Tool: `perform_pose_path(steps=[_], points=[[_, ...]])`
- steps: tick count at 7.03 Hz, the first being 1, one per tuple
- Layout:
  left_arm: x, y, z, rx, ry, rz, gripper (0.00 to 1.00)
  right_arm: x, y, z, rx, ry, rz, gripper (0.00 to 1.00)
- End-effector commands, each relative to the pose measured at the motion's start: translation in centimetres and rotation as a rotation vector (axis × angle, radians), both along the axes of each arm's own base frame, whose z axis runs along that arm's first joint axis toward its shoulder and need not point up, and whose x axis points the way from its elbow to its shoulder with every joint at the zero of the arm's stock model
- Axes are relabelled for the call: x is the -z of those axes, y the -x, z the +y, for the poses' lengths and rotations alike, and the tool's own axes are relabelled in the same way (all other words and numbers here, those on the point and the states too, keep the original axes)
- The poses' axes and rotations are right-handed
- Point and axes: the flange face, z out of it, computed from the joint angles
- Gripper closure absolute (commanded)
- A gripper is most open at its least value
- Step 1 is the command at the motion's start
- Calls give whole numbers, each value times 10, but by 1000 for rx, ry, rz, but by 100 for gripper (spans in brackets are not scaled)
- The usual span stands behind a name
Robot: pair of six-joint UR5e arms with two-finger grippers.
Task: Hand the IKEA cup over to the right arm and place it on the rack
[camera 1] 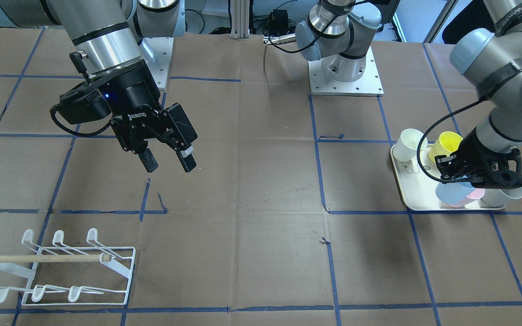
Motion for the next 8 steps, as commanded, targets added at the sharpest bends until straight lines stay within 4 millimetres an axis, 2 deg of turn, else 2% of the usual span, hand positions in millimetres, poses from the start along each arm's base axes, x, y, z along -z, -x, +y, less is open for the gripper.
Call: perform_pose_path(steps=[1,2,3,6,8], points=[[-78,-3,-24,-3,-34,46,100,12,-6,18,24,99,-129,0],[-101,3,-31,0,-5,92,100,27,-6,33,69,100,-205,0],[-111,15,-37,18,28,112,100,33,-6,52,127,99,-277,0],[-114,84,-60,117,209,330,100,56,-3,114,188,111,-428,0],[-117,130,-70,232,399,461,100,50,-2,125,311,90,-595,0]])
